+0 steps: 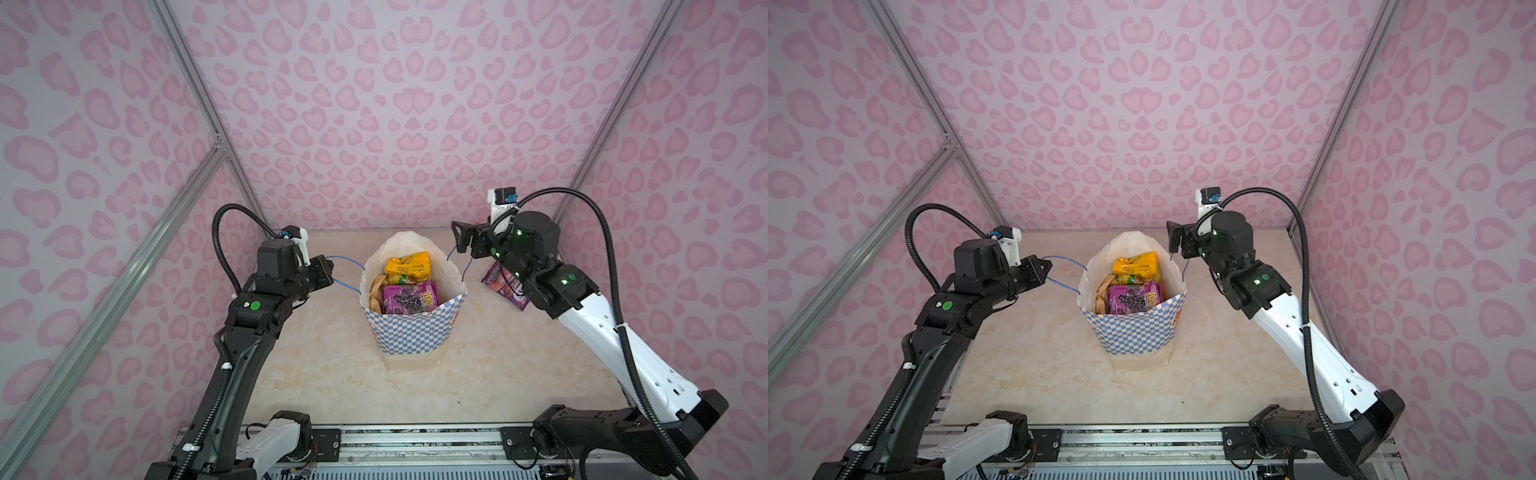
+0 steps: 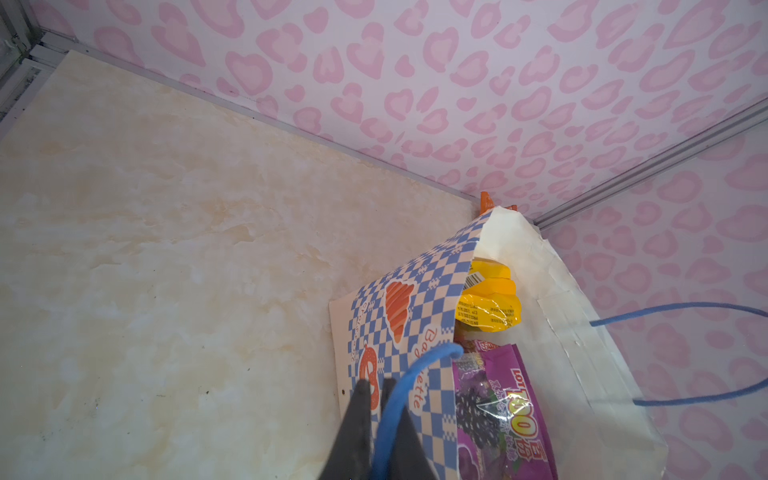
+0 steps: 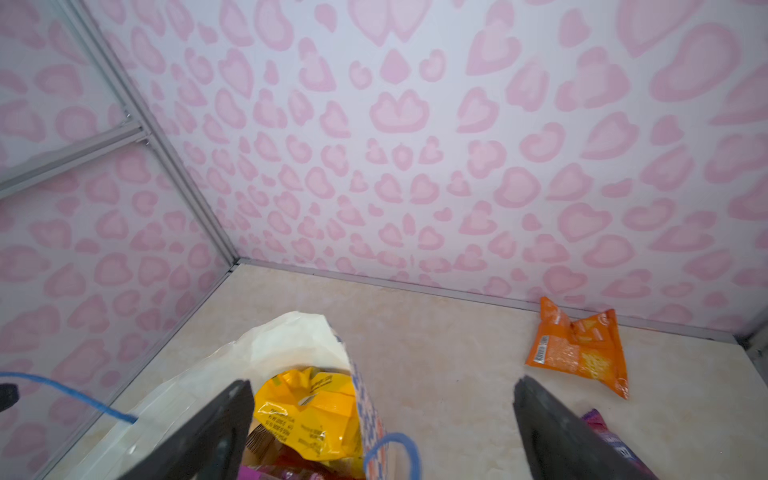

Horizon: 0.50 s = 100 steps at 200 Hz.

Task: Place the snacks into the paper bag
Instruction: 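Move the right gripper to the orange pack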

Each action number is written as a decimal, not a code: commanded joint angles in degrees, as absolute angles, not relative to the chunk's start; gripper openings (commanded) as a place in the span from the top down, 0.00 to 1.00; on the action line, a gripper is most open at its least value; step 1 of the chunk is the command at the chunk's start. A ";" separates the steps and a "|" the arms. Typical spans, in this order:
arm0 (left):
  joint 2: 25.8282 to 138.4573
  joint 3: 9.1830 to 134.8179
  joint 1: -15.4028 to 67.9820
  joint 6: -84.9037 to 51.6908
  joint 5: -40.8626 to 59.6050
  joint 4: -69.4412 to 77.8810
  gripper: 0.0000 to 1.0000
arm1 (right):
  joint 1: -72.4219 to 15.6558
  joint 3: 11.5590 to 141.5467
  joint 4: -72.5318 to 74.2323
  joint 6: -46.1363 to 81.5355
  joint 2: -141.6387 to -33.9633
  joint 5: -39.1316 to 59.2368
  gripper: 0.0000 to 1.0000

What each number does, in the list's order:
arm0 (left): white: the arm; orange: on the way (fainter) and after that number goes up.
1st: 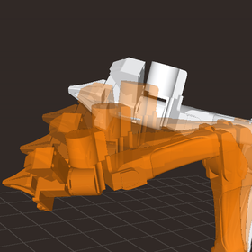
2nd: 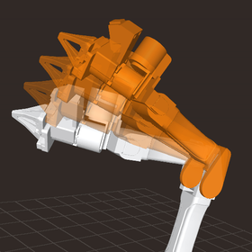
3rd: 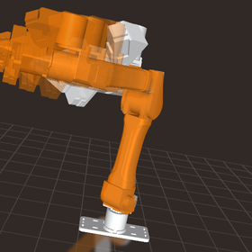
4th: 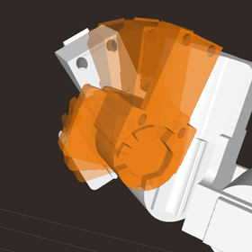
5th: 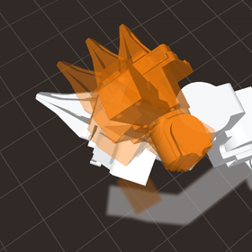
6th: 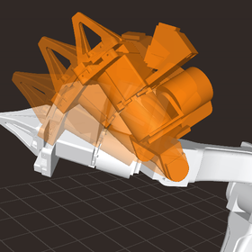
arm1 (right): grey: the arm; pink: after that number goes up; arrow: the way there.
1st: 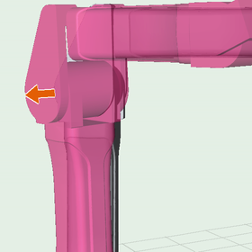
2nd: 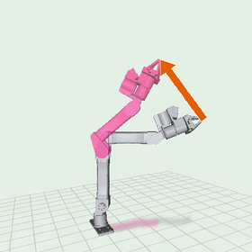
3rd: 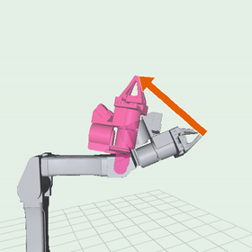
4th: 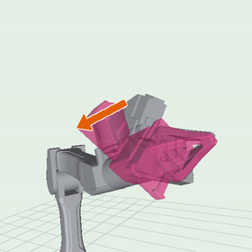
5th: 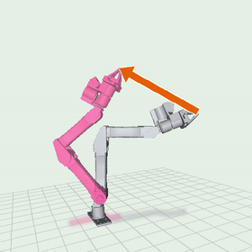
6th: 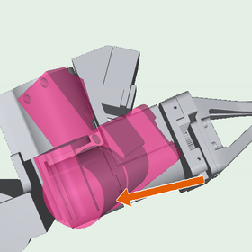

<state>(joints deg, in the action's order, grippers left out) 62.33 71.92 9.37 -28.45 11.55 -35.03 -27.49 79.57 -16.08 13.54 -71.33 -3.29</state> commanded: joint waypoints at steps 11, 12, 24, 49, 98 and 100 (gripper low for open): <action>62.14 71.90 9.23 -28.30 11.69 -33.22 0.89 | -18.85 73.04 -10.62 22.10 -67.60 -0.99 0.00; 62.14 71.94 9.23 -28.30 11.69 -33.22 0.89 | -18.52 72.82 -10.49 22.35 -67.55 -0.93 0.00; 62.22 72.02 9.23 -28.30 11.77 -33.22 0.89 | -14.11 70.18 -8.75 25.56 -67.65 0.52 0.00; 62.23 71.94 9.23 -28.30 11.88 -33.27 0.89 | -4.83 65.02 -3.27 32.33 -71.40 6.46 0.00; 62.14 72.02 9.23 -28.21 11.69 -33.23 0.89 | 3.52 63.55 4.13 36.15 -87.13 9.56 0.00; 62.14 72.01 9.23 -28.21 11.69 -33.22 0.89 | 3.67 63.83 4.13 36.04 -87.81 9.44 0.00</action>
